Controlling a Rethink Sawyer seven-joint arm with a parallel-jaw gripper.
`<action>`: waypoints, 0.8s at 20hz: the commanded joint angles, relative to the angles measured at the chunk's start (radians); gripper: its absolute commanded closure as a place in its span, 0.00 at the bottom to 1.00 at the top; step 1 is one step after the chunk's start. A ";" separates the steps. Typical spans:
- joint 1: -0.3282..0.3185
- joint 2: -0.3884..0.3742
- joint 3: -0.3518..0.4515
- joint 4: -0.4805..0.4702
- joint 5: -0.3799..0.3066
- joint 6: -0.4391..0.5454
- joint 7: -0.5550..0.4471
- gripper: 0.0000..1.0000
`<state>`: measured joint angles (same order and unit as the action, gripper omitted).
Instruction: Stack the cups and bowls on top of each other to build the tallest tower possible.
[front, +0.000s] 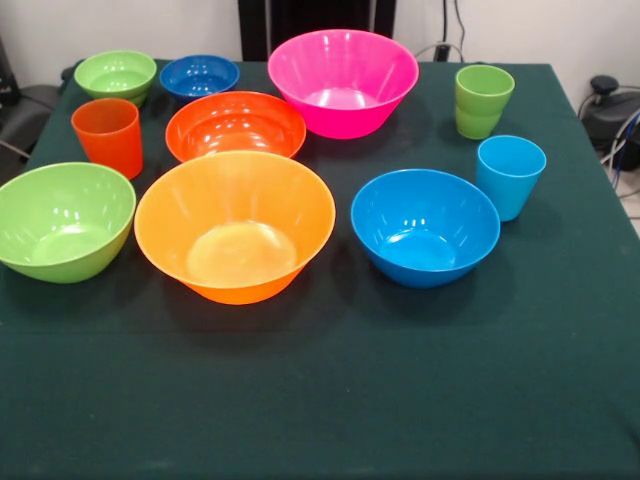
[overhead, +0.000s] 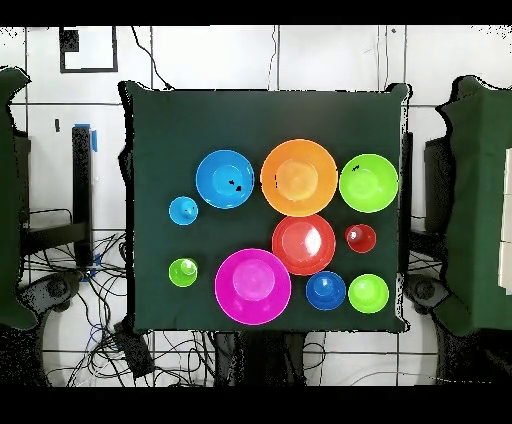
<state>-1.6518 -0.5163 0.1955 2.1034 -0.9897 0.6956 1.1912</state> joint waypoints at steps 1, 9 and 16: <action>0.143 0.130 0.042 -0.189 -0.029 -0.023 0.059 0.00; 0.192 0.203 0.031 -0.257 -0.009 -0.042 0.065 0.00; 0.258 0.303 0.009 -0.341 -0.059 -0.145 0.149 0.00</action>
<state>-1.4966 -0.3263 0.1779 1.9505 -0.9895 0.6914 1.1965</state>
